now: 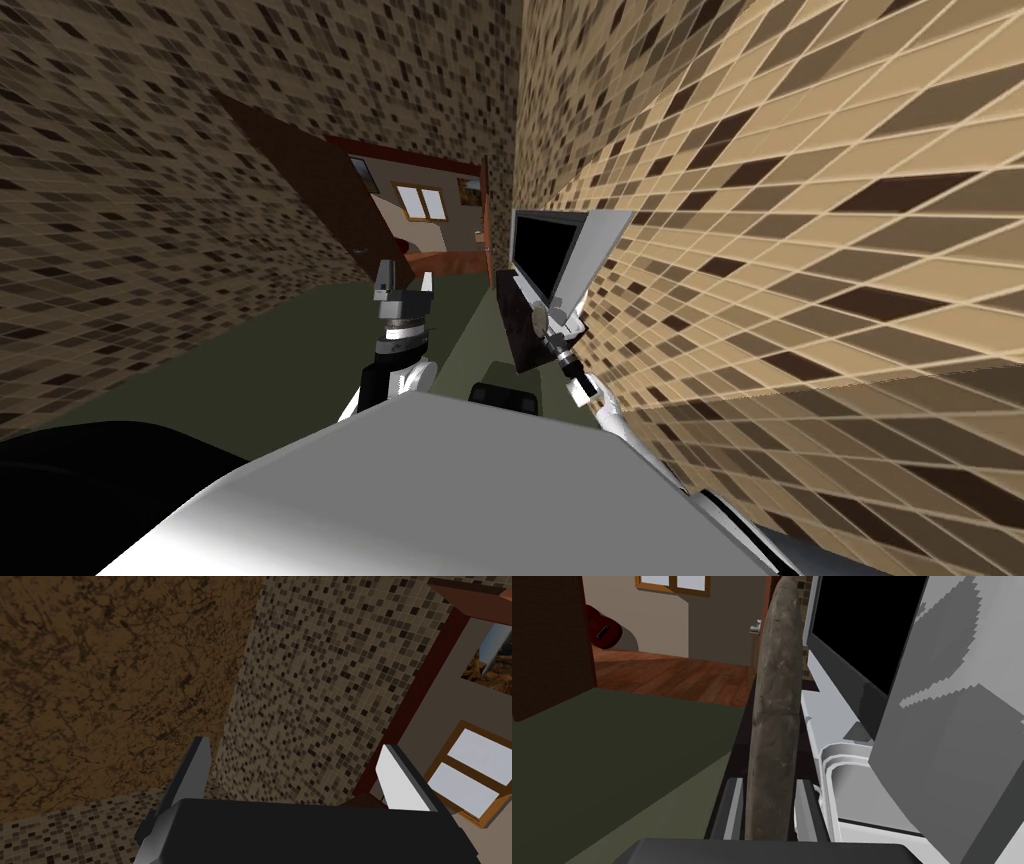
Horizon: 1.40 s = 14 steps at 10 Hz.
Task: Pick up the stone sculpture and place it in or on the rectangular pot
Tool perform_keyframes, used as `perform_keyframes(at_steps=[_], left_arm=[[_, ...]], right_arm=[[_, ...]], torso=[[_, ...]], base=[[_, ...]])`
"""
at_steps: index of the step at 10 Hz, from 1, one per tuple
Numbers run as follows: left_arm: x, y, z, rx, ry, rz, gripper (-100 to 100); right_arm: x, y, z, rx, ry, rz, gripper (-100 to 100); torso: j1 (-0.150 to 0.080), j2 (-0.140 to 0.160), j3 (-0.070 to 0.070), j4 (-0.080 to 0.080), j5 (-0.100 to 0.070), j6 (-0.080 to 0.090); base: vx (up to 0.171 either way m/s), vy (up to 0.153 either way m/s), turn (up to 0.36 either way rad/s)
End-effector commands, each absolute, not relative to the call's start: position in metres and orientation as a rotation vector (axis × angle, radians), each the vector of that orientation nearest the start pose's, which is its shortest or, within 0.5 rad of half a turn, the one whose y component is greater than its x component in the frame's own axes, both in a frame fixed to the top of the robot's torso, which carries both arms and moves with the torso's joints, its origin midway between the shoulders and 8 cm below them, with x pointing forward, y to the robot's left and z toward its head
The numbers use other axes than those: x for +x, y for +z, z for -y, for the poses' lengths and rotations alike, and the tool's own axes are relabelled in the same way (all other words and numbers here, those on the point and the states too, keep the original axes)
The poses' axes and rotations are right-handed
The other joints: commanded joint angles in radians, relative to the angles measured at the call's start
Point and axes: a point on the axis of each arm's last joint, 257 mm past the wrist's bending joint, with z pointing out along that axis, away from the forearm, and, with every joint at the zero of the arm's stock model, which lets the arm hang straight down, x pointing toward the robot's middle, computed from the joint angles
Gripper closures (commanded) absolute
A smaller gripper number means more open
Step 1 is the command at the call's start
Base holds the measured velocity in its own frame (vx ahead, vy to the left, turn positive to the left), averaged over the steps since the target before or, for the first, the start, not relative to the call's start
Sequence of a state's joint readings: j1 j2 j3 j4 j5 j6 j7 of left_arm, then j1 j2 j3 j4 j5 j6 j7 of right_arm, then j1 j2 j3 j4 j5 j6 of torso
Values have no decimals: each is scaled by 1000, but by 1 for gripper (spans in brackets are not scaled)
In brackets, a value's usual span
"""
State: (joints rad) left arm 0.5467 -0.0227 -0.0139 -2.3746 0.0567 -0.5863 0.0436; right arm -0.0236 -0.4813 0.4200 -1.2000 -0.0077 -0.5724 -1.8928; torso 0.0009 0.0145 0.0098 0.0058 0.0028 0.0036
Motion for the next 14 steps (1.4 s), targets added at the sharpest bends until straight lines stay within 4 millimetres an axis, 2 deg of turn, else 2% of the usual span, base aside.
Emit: perform_keyframes(at_steps=[1, 5, 7, 10, 14], left_arm=[[304, 66, -283, -608, -1402, -449, 0], [304, 66, -283, -608, -1402, -449, 0], [304, 66, -283, -608, -1402, -449, 0], [304, 66, -283, -608, -1401, -449, 0], [304, 66, -283, -608, -1402, -449, 0]], right_arm=[[476, -302, 193, -1942, -2062, 607, 100], [481, -277, 198, -1895, -2105, 646, 100], [488, -250, 204, -1840, -2136, 634, 100], [497, -244, 209, -1817, -2116, 575, 100], [506, -237, 215, -1795, -2082, 509, 100]], torso=[[0, 0, 0, 0, 0, 0], [3, -8, -4, -1, 0, -1], [3, -7, -3, 0, 1, -1], [-6, -25, -12, -1, -1, 0], [-23, -54, -21, 11, 4, 6]], base=[[-135, -27, -12], [-75, -3, -9], [-49, -32, -27], [137, -80, -42], [148, -73, -43]])
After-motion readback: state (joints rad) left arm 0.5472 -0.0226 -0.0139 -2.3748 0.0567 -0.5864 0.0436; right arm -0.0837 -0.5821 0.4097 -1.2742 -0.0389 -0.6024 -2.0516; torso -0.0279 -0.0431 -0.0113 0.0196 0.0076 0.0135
